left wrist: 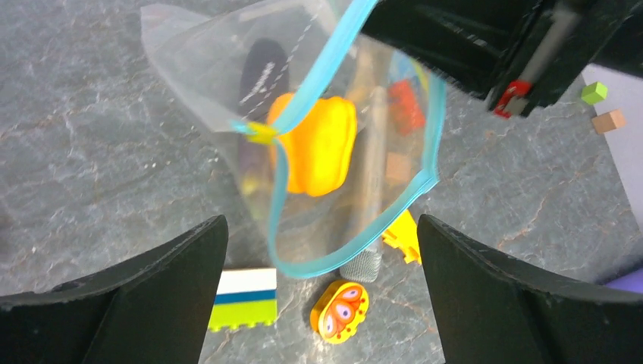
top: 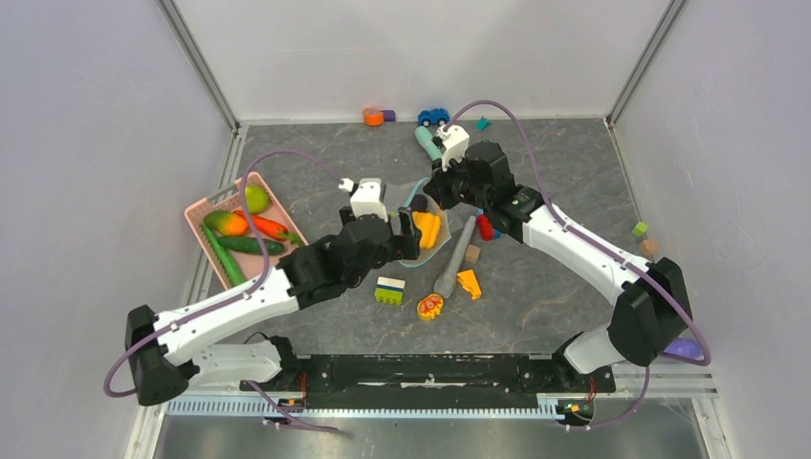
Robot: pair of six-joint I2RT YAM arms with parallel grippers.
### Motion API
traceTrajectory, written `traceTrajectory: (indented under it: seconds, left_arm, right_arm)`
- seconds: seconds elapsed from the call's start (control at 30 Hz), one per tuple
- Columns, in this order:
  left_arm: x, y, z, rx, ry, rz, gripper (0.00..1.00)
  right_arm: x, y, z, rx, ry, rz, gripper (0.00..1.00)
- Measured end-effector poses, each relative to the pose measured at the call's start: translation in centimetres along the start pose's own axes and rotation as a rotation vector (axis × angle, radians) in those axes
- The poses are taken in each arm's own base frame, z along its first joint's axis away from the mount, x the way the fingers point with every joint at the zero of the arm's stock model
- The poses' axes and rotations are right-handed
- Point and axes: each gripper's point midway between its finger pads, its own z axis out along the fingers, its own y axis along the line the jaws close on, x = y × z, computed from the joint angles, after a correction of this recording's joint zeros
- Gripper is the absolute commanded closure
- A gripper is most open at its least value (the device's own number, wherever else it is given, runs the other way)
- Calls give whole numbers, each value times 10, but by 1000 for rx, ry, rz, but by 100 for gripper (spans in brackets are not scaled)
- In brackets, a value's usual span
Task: Place the food in the zip-top bag and seal the zipper
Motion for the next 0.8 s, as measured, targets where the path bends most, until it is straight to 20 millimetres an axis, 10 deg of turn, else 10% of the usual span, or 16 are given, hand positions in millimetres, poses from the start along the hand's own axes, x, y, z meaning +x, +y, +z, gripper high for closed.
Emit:
traceTrajectory:
  seconds: [0.3,0.57,0.8]
  left_arm:
    - [47,33,8,-109,71,-40,7]
    - [85,33,49,-213,136,-26,97]
    - [53,35,51,-292,39,-32,98]
  right_arm:
    - [5,0,3,-7,17,3,94]
    - [6,1,4,-14,28,0,88]
    - [0,8,5,-59,26,-40,73]
